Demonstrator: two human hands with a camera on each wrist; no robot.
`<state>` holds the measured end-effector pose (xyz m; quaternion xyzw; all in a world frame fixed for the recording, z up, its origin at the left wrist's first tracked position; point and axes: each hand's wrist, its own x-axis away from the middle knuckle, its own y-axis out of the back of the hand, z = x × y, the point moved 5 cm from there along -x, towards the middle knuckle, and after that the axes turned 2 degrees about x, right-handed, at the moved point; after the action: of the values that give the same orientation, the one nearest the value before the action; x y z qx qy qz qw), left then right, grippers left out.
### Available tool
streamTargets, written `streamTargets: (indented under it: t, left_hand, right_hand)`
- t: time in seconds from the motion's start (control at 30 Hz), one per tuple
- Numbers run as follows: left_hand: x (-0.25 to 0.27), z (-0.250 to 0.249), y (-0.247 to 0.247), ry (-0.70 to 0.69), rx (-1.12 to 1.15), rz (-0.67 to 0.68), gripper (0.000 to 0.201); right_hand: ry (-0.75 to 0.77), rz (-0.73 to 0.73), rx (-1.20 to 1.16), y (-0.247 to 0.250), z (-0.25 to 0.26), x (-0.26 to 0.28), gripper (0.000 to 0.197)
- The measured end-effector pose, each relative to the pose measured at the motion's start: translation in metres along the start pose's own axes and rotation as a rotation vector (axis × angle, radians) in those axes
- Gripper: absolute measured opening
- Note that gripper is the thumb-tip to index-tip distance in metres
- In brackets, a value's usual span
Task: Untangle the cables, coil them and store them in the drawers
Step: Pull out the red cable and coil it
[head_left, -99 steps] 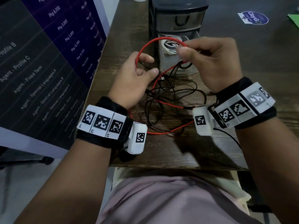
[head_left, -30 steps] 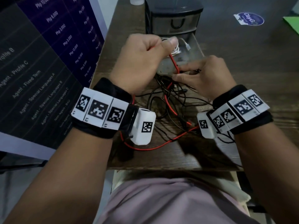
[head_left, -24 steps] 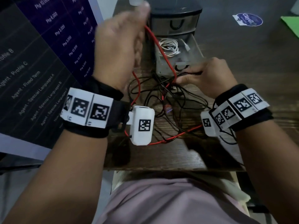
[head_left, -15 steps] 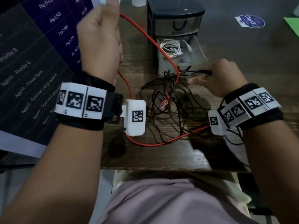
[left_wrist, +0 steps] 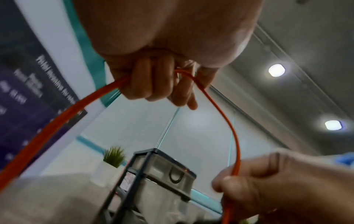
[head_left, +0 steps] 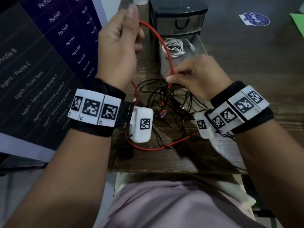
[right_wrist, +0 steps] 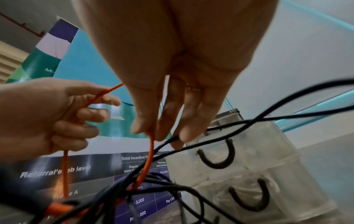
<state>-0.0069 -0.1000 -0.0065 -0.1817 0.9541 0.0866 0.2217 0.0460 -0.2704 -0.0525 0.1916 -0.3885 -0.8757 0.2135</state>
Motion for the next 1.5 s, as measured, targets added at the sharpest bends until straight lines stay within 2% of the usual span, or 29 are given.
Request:
streamTargets:
  t: [0.1, 0.2, 0.27, 0.37, 0.43, 0.53, 0.63, 0.7, 0.83, 0.93, 1.0, 1.07, 1.17, 1.23, 1.3, 1.4, 1.5]
  left_hand:
    - [0.0, 0.007, -0.001, -0.011, -0.317, 0.105, 0.032]
    - [0.006, 0.019, -0.013, 0.106, -0.582, 0.24, 0.047]
    - [0.009, 0.035, -0.025, 0.168, -0.659, 0.347, 0.05]
    - [0.017, 0.057, -0.043, 0.282, -0.592, 0.472, 0.064]
    - [0.02, 0.063, -0.049, 0.302, -0.529, 0.46, 0.063]
    - [0.019, 0.059, -0.05, 0.276, -0.547, 0.405, 0.031]
    - [0.019, 0.056, -0.047, 0.264, -0.57, 0.358, 0.012]
    - [0.02, 0.058, -0.045, 0.287, -0.592, 0.361, 0.016]
    - [0.025, 0.073, -0.034, 0.378, -0.674, 0.407, 0.018]
    - [0.029, 0.08, -0.029, 0.436, -0.713, 0.427, 0.014]
    - [0.028, 0.079, -0.028, 0.43, -0.685, 0.372, 0.024]
    - [0.023, 0.074, -0.022, 0.411, -0.651, 0.263, 0.04]
    - [0.015, 0.06, -0.011, 0.367, -0.599, 0.136, 0.036]
    - [0.011, 0.054, -0.008, 0.341, -0.581, 0.149, 0.028]
    - [0.009, 0.051, -0.008, 0.307, -0.565, 0.186, 0.021]
    - [0.008, 0.048, -0.015, 0.238, -0.585, 0.25, 0.014]
    - [0.011, 0.043, -0.024, 0.173, -0.585, 0.336, 0.026]
  right_hand:
    - [-0.052, -0.172, -0.027, 0.011, -0.007, 0.002, 0.01]
    - [-0.092, -0.354, -0.128, 0.02, -0.014, 0.002, 0.01]
    - [-0.107, -0.393, -0.182, 0.021, -0.015, 0.002, 0.006]
    - [-0.096, -0.403, -0.188, 0.022, -0.015, 0.002, 0.006]
    - [-0.069, -0.418, -0.133, 0.023, -0.016, 0.002, 0.01]
    - [-0.087, -0.475, -0.04, 0.027, -0.02, 0.004, 0.015]
    - [-0.146, -0.52, -0.003, 0.032, -0.029, 0.006, 0.005]
    - [-0.184, -0.556, 0.016, 0.038, -0.033, 0.006, 0.003]
    - [-0.231, -0.714, 0.058, 0.071, -0.042, 0.01, 0.012]
    - [-0.165, -0.82, -0.008, 0.093, -0.04, 0.013, 0.005]
    - [-0.105, -0.86, -0.108, 0.098, -0.036, 0.014, 0.017]
    - [-0.063, -0.843, -0.157, 0.1, -0.032, 0.015, 0.023]
    - [-0.085, -0.728, -0.131, 0.096, -0.035, 0.016, 0.038]
    - [-0.184, -0.636, -0.044, 0.089, -0.047, 0.015, 0.042]
    - [-0.204, -0.585, 0.005, 0.085, -0.053, 0.013, 0.043]
    - [-0.07, -0.552, 0.018, 0.08, -0.03, 0.012, 0.037]
    - [0.081, -0.389, 0.007, 0.063, 0.005, 0.011, 0.034]
